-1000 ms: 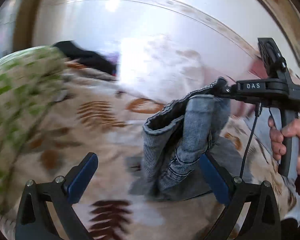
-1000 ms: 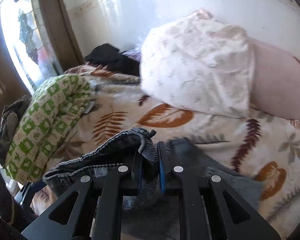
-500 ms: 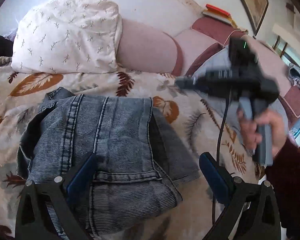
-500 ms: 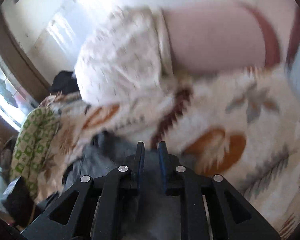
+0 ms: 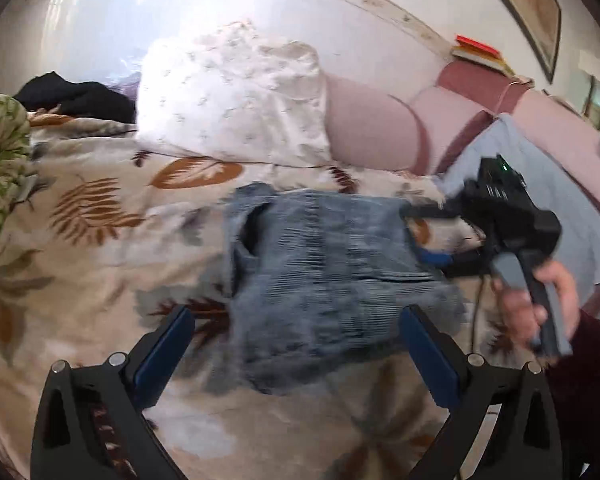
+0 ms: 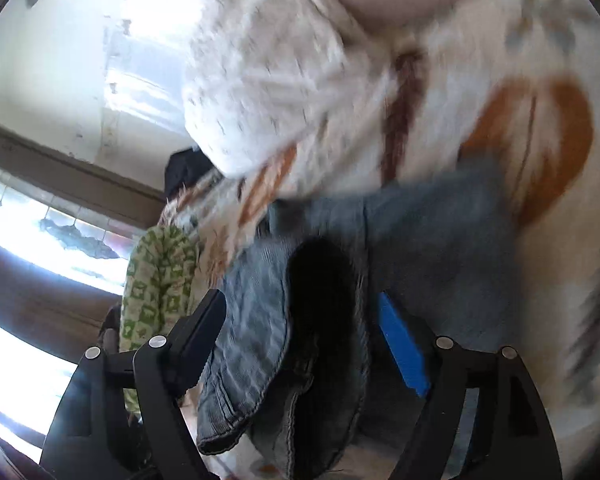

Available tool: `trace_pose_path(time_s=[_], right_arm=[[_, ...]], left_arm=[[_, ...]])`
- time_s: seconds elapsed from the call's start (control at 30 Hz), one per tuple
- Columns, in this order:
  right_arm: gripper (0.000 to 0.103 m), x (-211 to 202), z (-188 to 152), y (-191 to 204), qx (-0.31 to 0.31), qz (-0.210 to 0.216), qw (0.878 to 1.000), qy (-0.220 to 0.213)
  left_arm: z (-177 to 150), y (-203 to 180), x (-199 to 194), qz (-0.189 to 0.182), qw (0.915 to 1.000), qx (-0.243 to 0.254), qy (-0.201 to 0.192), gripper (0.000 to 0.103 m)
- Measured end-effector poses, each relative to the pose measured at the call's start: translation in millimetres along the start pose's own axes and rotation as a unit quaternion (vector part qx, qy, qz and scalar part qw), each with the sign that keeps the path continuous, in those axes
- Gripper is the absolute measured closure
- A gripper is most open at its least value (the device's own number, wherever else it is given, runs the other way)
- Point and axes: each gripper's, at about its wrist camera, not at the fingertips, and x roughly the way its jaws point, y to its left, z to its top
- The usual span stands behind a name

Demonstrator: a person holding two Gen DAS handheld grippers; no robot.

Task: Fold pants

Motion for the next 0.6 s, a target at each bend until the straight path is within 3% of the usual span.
trace_pose_path(time_s=[0.07, 0.13, 0.2, 0.23, 0.27, 0.43, 0.6], right_arm=[[0.025, 19.1, -11.7, -3.7, 0.016, -0.015, 0.999, 0.024], [0.025, 33.2, -21.7, -5.5, 0.034, 0.016, 0.999, 0.037], [0.041, 37.6, -26.7, 4.0, 0.027, 0.056, 0.997, 0.034], [0.068, 36.2, -27.6, 12.6, 0.005, 0.048, 0.998, 0.029], [0.081, 34.0, -27.5, 22.8, -0.026, 0.019, 0.999, 0.023], [0.087, 19.2, -21.3, 24.0, -0.035, -0.018, 0.999, -0.014], [0.089, 0.4, -2.5, 17.7, -0.039, -0.031, 0.998, -0.046]], left_arm=[[-5.0, 2.6, 7.6, -0.007, 0.9999, 0.006, 0.013, 0.001], [-9.8, -7.8, 18.3, -0.025, 0.9989, 0.025, 0.031, 0.001], [-13.2, -23.8, 26.6, -0.054, 0.9964, 0.044, 0.049, 0.001], [-14.7, -31.0, 28.0, -0.045, 0.9963, 0.057, 0.046, 0.001], [-15.2, -37.3, 30.1, -0.040, 0.9956, 0.070, 0.047, 0.001], [-6.9, -51.6, 37.2, -0.084, 0.9933, 0.060, 0.052, 0.001], [-0.1, -92.2, 53.2, -0.122, 0.9853, 0.103, 0.061, 0.001]])
